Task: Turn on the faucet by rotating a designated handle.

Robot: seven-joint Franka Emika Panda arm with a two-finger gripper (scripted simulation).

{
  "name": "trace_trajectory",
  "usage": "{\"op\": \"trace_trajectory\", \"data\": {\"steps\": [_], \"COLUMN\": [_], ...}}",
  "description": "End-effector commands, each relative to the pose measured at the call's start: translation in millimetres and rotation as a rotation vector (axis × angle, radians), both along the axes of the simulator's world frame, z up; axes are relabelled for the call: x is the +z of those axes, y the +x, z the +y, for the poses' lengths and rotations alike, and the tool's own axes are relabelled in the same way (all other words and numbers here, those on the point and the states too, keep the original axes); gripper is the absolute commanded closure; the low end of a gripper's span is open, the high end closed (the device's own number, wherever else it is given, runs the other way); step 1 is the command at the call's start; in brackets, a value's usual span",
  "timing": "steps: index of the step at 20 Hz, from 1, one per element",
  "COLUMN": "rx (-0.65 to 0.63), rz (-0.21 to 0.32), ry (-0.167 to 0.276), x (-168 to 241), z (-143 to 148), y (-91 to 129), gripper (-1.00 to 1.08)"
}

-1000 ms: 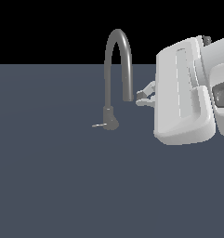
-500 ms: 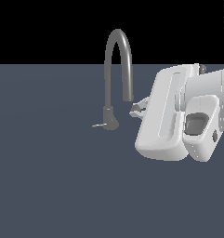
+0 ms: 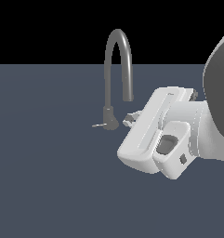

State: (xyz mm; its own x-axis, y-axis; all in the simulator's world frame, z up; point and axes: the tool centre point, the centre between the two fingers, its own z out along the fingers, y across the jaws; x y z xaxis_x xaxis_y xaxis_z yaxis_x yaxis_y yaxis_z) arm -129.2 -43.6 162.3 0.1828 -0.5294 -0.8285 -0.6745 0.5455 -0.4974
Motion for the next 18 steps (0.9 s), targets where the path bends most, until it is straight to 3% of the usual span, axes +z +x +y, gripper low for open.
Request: {"op": "trace_trajectory", "data": {"steps": [1,18], "rx": [-0.037,-0.274], "rz": [0.001,0.013], "ry": [0.037,0.292], "x": [-7.6,-53.5], "z": [3.5,35.1], "y": [2.9,25.1], "gripper": [1.08,1.08]}}
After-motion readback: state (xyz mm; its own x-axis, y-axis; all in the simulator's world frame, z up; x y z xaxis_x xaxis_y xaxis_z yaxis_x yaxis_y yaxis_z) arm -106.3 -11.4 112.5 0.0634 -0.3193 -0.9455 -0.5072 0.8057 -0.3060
